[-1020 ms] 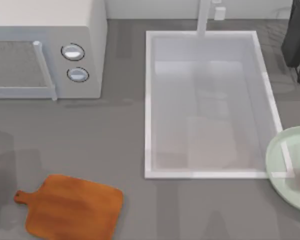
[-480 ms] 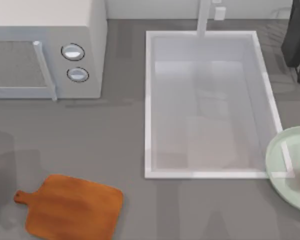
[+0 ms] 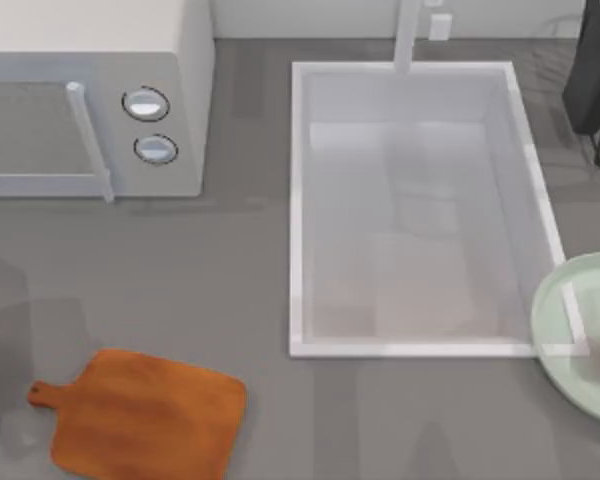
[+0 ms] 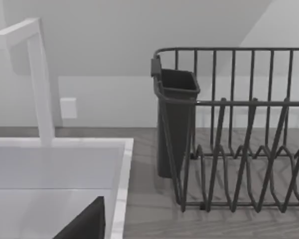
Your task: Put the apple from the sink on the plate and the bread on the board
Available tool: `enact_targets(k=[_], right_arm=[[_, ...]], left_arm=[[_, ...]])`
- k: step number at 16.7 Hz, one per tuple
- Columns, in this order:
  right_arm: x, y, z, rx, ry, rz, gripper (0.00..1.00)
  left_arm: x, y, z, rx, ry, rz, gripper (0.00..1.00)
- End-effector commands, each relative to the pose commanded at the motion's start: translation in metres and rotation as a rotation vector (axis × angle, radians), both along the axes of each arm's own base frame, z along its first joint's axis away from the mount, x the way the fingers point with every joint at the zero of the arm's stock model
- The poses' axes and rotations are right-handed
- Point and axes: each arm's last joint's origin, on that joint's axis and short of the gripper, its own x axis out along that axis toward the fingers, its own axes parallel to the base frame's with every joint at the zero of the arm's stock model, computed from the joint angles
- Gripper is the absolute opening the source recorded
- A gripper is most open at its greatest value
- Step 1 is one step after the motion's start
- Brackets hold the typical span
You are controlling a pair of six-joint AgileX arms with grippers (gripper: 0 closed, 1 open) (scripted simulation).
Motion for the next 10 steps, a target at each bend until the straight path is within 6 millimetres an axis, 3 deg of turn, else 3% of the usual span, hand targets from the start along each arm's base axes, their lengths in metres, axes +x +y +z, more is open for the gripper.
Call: enact_targets(k=[10], right_arm=[[0.000,0.000,0.000,0.000,0.000,0.000,1.00]], left_arm=[[-0.002,-0.001,0.095,-0.001,0.005,0.000,0.00]])
